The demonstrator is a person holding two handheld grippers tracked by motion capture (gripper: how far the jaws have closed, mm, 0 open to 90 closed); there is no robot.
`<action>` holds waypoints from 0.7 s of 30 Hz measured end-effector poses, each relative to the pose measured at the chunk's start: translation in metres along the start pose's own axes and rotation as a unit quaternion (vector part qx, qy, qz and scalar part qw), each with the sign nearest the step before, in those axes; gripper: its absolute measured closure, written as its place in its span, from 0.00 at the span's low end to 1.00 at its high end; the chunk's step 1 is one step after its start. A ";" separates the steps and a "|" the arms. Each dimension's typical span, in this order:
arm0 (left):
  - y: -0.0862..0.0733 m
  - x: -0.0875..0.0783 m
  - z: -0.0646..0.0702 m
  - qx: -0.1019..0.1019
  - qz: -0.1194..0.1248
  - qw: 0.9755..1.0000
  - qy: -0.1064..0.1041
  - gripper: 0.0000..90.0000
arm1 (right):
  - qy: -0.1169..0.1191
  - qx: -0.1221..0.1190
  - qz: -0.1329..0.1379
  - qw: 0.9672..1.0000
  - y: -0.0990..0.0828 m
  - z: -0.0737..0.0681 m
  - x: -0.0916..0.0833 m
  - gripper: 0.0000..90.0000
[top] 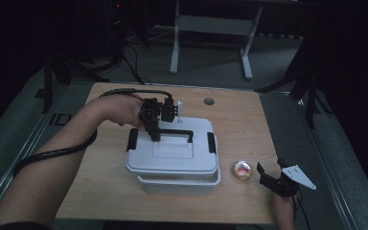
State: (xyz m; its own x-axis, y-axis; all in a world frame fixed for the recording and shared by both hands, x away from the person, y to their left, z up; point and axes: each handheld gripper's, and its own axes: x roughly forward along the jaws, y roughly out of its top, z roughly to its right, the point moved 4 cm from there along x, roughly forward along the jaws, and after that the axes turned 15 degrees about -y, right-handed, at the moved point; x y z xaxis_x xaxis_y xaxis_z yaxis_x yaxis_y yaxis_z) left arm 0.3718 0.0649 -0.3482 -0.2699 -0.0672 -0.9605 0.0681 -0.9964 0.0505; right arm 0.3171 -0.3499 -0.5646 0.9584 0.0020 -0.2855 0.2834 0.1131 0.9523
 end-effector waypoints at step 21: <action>-0.071 -0.016 0.005 -0.059 0.029 0.998 0.012 0.93 | -0.004 -0.007 -0.004 1.000 0.000 -0.001 0.001 0.15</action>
State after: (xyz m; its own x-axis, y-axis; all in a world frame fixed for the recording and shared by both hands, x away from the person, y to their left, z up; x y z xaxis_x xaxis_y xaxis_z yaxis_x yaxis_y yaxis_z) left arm 0.3667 0.1364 -0.3347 -0.2395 -0.1219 -0.9632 0.1951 -0.9779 0.0753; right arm 0.3179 -0.3487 -0.5649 0.9566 -0.0060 -0.2914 0.2898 0.1269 0.9486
